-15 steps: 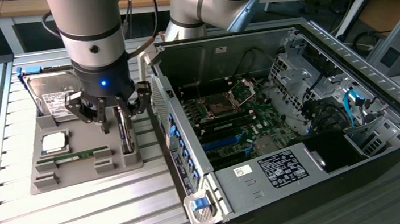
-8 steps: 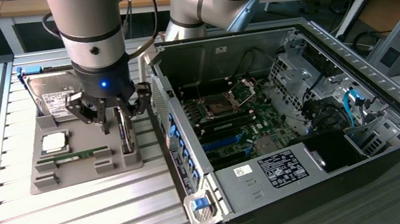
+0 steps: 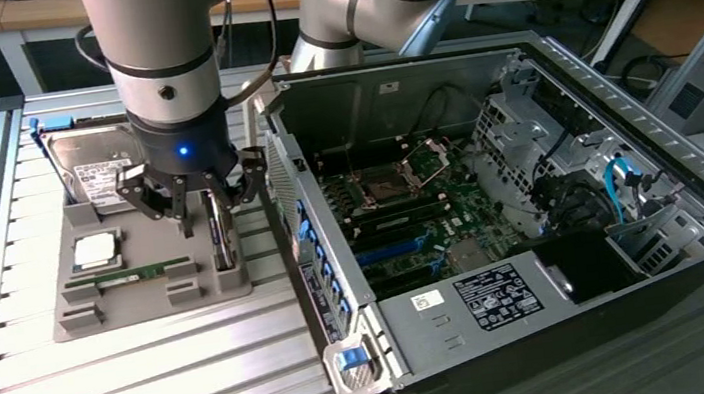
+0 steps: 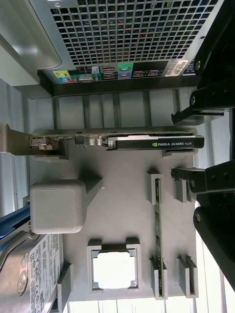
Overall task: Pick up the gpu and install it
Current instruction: 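Pick up the gpu and move the gpu toward the slot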
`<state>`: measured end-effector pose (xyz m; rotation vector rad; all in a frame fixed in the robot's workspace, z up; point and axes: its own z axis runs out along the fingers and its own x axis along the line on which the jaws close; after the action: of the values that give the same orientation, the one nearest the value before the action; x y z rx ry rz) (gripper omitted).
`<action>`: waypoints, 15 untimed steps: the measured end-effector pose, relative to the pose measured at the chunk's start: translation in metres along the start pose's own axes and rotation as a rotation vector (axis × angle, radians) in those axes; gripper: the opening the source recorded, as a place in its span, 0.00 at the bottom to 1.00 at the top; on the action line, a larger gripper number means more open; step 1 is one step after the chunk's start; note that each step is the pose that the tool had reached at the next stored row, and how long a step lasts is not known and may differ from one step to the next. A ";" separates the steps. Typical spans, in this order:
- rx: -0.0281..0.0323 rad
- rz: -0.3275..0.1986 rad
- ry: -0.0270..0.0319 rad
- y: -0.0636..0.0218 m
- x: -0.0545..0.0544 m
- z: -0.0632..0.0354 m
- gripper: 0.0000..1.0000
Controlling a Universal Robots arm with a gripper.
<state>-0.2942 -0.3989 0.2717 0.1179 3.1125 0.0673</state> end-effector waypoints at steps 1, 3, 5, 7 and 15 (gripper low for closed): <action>0.0000 0.000 0.0000 0.0000 0.000 0.0005 0.48; 0.0000 0.000 0.0000 -0.0001 0.000 0.0011 0.48; -0.0001 0.000 0.0000 -0.0001 0.000 0.0018 0.48; -0.0001 0.000 0.0000 -0.0001 0.000 0.0025 0.48; 0.0001 0.000 0.0001 -0.0003 0.000 0.0068 0.48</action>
<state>-0.2942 -0.3990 0.2649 0.1179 3.1126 0.0672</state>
